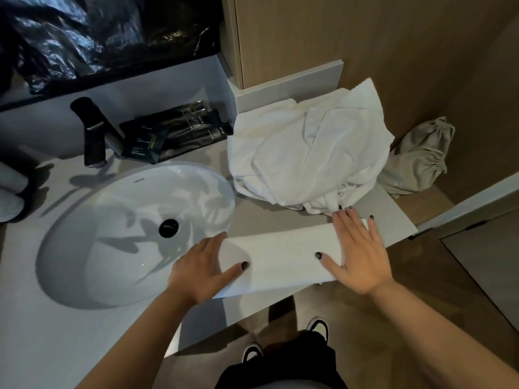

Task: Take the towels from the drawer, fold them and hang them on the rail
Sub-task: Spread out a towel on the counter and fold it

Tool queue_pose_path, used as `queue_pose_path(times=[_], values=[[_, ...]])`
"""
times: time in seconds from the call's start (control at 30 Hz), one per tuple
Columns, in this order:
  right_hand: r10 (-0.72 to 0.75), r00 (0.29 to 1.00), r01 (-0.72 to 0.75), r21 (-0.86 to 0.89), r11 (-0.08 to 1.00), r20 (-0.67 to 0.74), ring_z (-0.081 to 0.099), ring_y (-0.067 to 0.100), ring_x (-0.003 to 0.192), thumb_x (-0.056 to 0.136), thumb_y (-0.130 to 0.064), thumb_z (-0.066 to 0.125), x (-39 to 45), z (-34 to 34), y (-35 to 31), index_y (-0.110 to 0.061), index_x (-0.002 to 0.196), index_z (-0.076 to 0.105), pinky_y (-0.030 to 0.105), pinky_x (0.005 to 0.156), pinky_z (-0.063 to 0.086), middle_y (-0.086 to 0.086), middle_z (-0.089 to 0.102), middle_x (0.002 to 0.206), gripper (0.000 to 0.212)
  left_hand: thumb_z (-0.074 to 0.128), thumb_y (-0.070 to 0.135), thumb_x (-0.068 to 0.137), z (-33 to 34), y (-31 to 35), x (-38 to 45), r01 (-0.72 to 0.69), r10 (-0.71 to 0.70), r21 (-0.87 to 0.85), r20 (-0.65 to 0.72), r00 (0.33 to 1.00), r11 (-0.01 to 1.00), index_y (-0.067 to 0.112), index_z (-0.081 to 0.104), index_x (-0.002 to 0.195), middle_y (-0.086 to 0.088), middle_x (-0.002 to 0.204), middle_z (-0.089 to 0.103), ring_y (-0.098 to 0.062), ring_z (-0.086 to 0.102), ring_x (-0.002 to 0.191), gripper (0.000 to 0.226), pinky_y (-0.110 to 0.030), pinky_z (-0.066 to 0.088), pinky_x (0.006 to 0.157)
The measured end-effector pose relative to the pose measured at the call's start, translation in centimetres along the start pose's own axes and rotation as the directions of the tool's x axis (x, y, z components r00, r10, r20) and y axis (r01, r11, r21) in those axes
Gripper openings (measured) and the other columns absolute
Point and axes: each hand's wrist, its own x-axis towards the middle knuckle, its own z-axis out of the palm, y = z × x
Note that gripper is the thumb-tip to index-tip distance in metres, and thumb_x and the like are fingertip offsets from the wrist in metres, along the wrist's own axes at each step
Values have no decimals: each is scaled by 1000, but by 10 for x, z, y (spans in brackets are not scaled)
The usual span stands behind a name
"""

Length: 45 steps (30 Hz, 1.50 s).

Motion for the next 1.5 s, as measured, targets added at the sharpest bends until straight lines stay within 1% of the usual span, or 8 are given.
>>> queue_pose_path(times=[0.17,0.33,0.5,0.57,0.87,1.1,1.23,1.5], values=[[11,1000,-11,0,1000,0,13,20,150,88,-75,21,2,2,2,-9,154,28,49,121,8,7,27,160,94,33,104,53,-14,-20,15,129,-83,-158,267,960,979,42,41,136,8,129,61,-18,59,107,104,-38,50,95],[20,999,-19,-23,1000,27,3,15,151,87,-76,14,3,1,3,-13,156,18,46,122,2,3,17,163,94,30,100,61,-15,-24,12,149,-119,-133,211,970,980,32,43,141,2,121,65,-21,61,105,106,-34,48,91],[100,995,-100,151,983,13,-20,9,147,96,-66,20,-5,-5,-10,-17,158,5,38,121,-13,-1,-1,165,81,39,61,96,-17,-8,4,-152,156,69,-45,987,986,21,5,159,-1,166,7,-19,10,152,81,-44,10,124],[221,968,-167,356,920,-117,-10,15,151,99,-45,45,-21,-3,-28,-12,156,20,38,123,-4,3,9,165,70,39,45,101,-20,9,7,-304,323,163,-108,940,939,19,14,157,-3,165,14,-19,13,151,66,-39,7,123],[768,636,-570,713,408,69,12,29,144,90,-23,68,-51,-1,-84,-16,141,44,41,116,21,8,10,159,57,37,46,103,7,99,39,-439,439,-23,83,894,898,23,24,155,2,162,24,-16,21,148,58,-31,14,120],[821,339,-280,882,-378,460,59,26,104,85,-6,72,-42,-6,-90,-11,131,38,38,95,50,17,54,130,57,46,51,98,24,101,30,-370,369,-77,-28,929,926,28,44,143,4,138,47,-18,43,124,51,-32,36,105],[599,432,-199,719,-666,674,66,26,91,89,-14,70,-49,-2,-97,-6,112,62,36,72,55,13,70,108,26,64,52,88,23,104,35,-244,279,-280,95,955,929,28,55,133,3,126,54,-16,55,113,52,-29,44,97],[583,609,-151,800,-581,538,69,28,101,93,-7,64,-72,-16,-73,-8,119,62,47,88,56,10,73,111,26,85,55,50,30,112,20,25,231,-679,284,931,734,21,77,81,8,79,75,-12,69,74,46,-29,54,70]])
